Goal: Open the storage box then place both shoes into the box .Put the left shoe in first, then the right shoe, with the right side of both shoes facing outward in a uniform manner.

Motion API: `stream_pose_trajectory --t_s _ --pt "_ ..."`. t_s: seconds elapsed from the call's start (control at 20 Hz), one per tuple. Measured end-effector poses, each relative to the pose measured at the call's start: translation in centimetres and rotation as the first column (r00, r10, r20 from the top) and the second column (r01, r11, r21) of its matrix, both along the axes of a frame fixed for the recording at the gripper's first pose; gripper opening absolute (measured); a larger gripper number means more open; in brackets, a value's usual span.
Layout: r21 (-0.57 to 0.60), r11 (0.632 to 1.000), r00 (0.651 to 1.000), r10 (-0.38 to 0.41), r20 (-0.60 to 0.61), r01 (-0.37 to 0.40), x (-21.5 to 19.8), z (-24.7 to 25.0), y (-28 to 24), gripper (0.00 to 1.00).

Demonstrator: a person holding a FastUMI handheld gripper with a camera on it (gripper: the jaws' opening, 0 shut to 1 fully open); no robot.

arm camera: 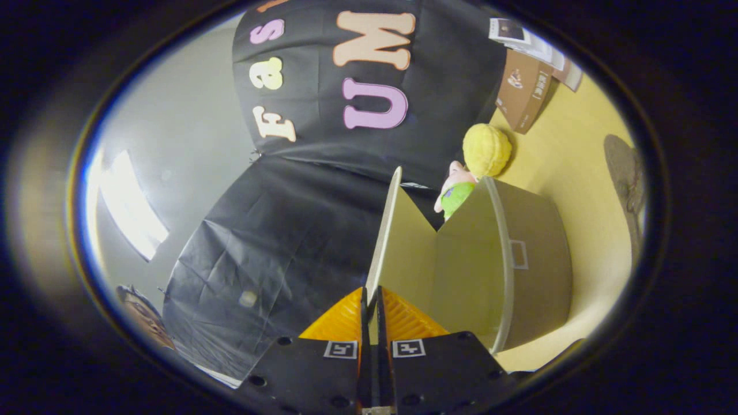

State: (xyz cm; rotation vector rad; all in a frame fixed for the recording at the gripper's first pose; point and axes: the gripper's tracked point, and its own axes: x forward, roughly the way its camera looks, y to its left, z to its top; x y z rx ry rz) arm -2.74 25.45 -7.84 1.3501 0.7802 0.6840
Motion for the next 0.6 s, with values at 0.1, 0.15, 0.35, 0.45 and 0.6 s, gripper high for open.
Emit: stream_pose_trajectory --t_s 0.1,0.15,0.35,0.45,0.6 --pt "-0.036 0.999 0.999 0.020 0.025 -0.019 0.3 1.5 1.3 0.09" --pt "-0.042 0.999 0.999 0.034 0.037 -0.033 0.5 2.4 2.2 0.09" --pt "-0.132 0.989 0.990 0.080 0.117 -0.064 1.3 5.7 5.5 0.09" --pt "-0.163 0.983 0.982 0.108 0.156 -0.082 1.3 6.9 7.6 0.09" --pt "-0.214 0.970 0.969 0.157 0.189 -0.116 1.2 7.7 10.8 0.09"
